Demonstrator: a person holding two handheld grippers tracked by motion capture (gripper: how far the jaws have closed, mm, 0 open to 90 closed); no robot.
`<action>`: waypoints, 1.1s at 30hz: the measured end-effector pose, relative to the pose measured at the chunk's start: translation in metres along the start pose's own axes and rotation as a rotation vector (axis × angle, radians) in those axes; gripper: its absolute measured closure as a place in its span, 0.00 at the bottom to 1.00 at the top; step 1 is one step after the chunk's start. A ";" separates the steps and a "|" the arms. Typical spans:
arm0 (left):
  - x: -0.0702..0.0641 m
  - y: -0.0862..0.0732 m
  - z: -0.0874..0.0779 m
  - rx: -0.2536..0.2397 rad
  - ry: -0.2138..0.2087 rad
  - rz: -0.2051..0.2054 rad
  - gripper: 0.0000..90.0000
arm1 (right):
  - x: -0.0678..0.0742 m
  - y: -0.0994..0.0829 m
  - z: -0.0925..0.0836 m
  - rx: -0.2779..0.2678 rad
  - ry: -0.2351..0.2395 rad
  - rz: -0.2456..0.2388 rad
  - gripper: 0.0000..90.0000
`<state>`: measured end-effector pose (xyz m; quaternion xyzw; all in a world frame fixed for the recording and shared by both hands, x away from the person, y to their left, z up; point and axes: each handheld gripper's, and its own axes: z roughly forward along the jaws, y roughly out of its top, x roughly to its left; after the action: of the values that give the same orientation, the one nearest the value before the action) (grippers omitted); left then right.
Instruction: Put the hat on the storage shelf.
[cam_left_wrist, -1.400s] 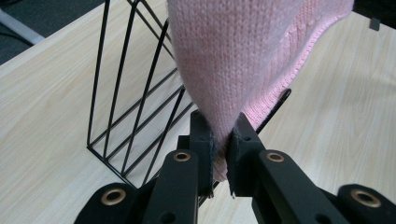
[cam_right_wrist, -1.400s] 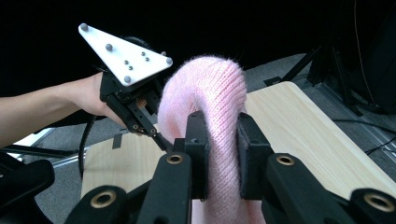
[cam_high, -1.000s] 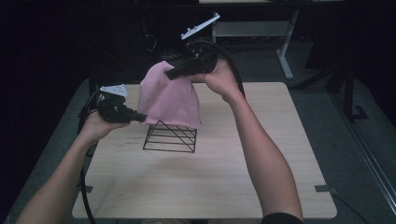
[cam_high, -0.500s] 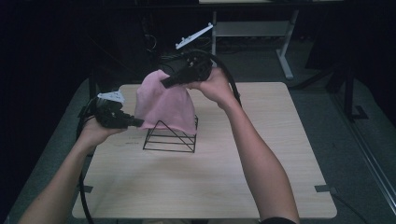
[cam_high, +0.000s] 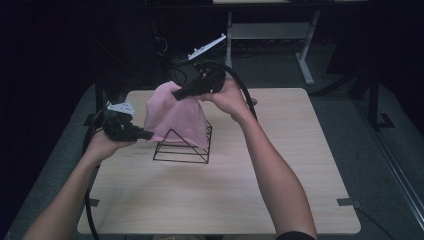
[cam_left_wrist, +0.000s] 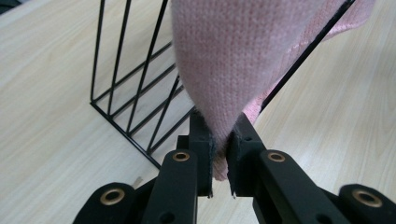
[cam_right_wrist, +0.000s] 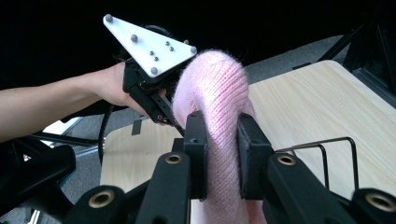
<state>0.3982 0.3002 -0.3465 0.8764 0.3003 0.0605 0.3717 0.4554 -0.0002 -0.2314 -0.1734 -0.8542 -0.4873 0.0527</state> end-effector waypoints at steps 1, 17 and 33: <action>0.000 -0.001 0.001 0.003 -0.002 0.000 0.91 | 0.000 -0.001 0.001 0.002 -0.003 0.005 0.85; -0.002 -0.010 0.012 0.053 0.042 0.012 0.91 | 0.000 -0.018 0.012 0.031 0.012 0.015 0.85; 0.004 -0.025 0.027 0.096 0.041 0.014 0.91 | -0.005 -0.035 0.027 0.048 0.033 0.036 0.84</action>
<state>0.3986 0.2995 -0.3838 0.8939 0.3043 0.0665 0.3225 0.4499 0.0051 -0.2752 -0.1791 -0.8615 -0.4685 0.0797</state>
